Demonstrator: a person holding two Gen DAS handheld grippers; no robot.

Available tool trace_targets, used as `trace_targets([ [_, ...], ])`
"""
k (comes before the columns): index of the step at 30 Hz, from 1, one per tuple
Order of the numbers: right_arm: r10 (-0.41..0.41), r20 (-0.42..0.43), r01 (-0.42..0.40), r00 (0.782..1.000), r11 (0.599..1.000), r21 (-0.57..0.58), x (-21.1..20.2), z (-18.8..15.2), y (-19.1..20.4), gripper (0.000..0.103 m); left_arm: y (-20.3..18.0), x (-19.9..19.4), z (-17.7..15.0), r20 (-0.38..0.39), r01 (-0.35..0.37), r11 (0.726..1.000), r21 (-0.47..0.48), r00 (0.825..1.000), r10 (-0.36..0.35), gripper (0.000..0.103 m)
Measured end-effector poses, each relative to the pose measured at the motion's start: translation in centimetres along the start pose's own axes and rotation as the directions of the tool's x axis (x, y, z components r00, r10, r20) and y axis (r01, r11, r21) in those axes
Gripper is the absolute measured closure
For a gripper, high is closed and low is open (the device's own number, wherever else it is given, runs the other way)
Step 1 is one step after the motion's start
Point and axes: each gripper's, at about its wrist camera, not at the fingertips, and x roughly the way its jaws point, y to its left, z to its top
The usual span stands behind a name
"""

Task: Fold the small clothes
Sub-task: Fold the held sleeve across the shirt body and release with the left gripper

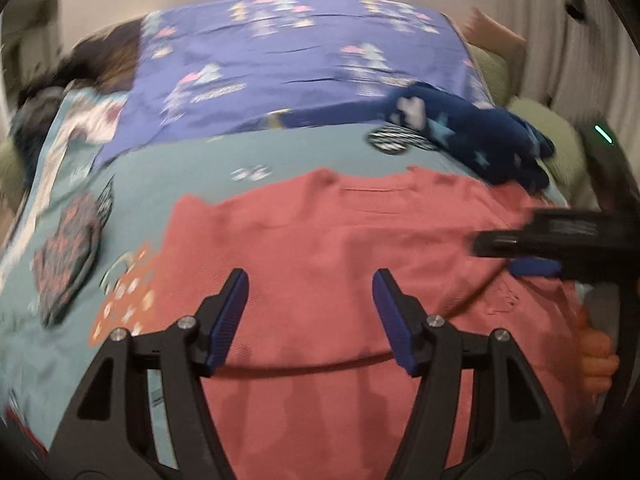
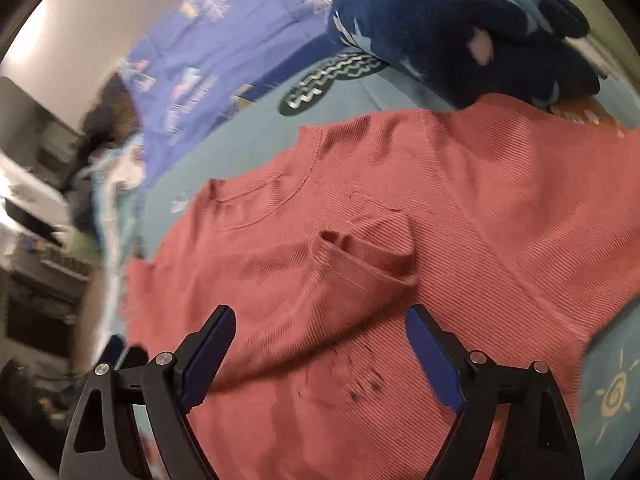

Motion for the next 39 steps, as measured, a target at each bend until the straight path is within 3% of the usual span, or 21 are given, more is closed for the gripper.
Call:
trace_targets([
  [3, -0.147, 0.007, 0.147, 0.989, 0.987, -0.071, 1.1, 0.0, 0.9, 0.015, -1.5, -0.3, -0.2, 0.015, -0.002, 0.999, 0.052, 1.000, 0.001, 0.038],
  [7, -0.195, 0.031, 0.196, 0.980, 0.980, -0.043, -1.8, -1.8, -2.5, 0.015, -0.4, -1.2, -1.0, 0.015, -0.022, 0.998, 0.056, 1.000, 0.021, 0.038],
  [9, -0.153, 0.041, 0.152, 0.987, 0.988, 0.029, -3.9, -2.8, -5.2, 0.015, 0.8, -1.5, -1.3, 0.015, -0.029, 0.999, 0.023, 0.999, 0.029, 0.038],
  [11, -0.056, 0.054, 0.050, 0.997, 0.992, 0.114, -5.7, -3.7, -7.6, 0.015, 1.9, -1.7, -1.4, 0.020, -0.021, 0.999, -0.027, 1.000, 0.021, 0.037],
  [14, 0.070, 0.050, -0.077, 0.996, 0.988, 0.135, -6.4, -3.3, -8.2, 0.015, 2.1, -1.4, -1.2, 0.013, 0.016, 0.998, -0.067, 1.000, -0.015, 0.037],
  [16, 0.128, 0.029, -0.131, 0.991, 0.980, 0.148, -5.7, -2.7, -7.7, 0.015, 1.3, -1.0, -0.7, 0.010, 0.064, 0.995, -0.079, 0.998, -0.064, 0.037],
  [17, 0.151, 0.026, -0.153, 0.988, 0.975, 0.159, -5.5, -2.4, -7.3, 0.015, 0.6, -0.6, -0.4, 0.004, 0.130, 0.989, -0.074, 0.991, -0.130, 0.037],
  [20, 0.154, 0.041, -0.159, 0.987, 0.972, 0.172, -5.2, -2.1, -6.9, 0.015, -2.6, 2.0, 1.1, -0.067, 0.344, 0.937, -0.062, 0.935, -0.347, 0.037],
  [23, 0.127, 0.060, -0.137, 0.990, 0.973, 0.184, -5.8, -2.5, -7.5, 0.015, -7.4, 5.5, 1.6, -0.193, 0.528, 0.849, -0.034, 0.830, -0.524, 0.037],
  [24, 0.117, 0.065, -0.127, 0.991, 0.974, 0.188, -5.9, -2.6, -7.8, 0.015, -8.4, 5.8, 1.5, -0.215, 0.553, 0.832, -0.034, 0.809, -0.547, 0.037],
  [25, 0.107, 0.068, -0.118, 0.992, 0.974, 0.191, -6.1, -2.6, -8.1, 0.015, -9.6, 5.6, 1.4, -0.232, 0.595, 0.803, -0.028, 0.777, -0.585, 0.038],
  [26, 0.102, 0.070, -0.113, 0.992, 0.975, 0.192, -6.4, -2.7, -8.6, 0.015, -10.2, 5.1, 1.4, -0.237, 0.645, 0.764, -0.021, 0.740, -0.630, 0.038],
  [27, 0.104, 0.069, -0.116, 0.992, 0.974, 0.193, -6.4, -2.6, -8.8, 0.015, -10.7, 4.0, 1.2, -0.228, 0.709, 0.705, -0.009, 0.685, -0.692, 0.038],
  [28, 0.116, 0.065, -0.126, 0.991, 0.974, 0.190, -6.4, -2.5, -9.1, 0.015, -10.8, 3.0, 1.1, -0.208, 0.745, 0.667, 0.005, 0.653, -0.728, 0.038],
  [29, 0.128, 0.058, -0.137, 0.990, 0.973, 0.183, -6.3, -2.4, -9.0, 0.015, -10.5, 1.6, 0.9, -0.179, 0.761, 0.649, 0.028, 0.642, -0.745, 0.038],
  [30, 0.142, 0.048, -0.149, 0.989, 0.974, 0.172, -6.0, -2.1, -8.8, 0.015, -10.2, 0.9, 0.7, -0.165, 0.755, 0.654, 0.043, 0.651, -0.741, 0.037],
  [32, 0.185, 0.017, -0.185, 0.983, 0.972, 0.143, -5.2, -1.7, -8.2, 0.015, -8.6, -0.2, 0.5, -0.138, 0.718, 0.694, 0.053, 0.694, -0.707, 0.037],
  [34, 0.242, -0.027, -0.237, 0.970, 0.963, 0.127, -4.1, -1.6, -7.3, 0.015, -6.2, -0.6, 0.4, -0.111, 0.648, 0.761, 0.024, 0.759, -0.642, 0.037],
  [35, 0.266, -0.047, -0.259, 0.963, 0.958, 0.122, -3.5, -1.5, -6.9, 0.015, -4.5, -0.7, 0.1, -0.096, 0.587, 0.810, 0.008, 0.806, -0.584, 0.037],
  [36, 0.289, -0.071, -0.280, 0.955, 0.953, 0.116, -2.7, -1.3, -6.5, 0.015, -3.3, -0.7, -0.1, -0.084, 0.534, 0.845, 0.003, 0.842, -0.532, 0.037],
  [39, 0.307, -0.097, -0.297, 0.947, 0.949, 0.109, -0.6, -0.4, -6.0, 0.015, 0.7, -0.9, -0.8, -0.051, 0.352, 0.936, -0.009, 0.934, -0.352, 0.037],
])
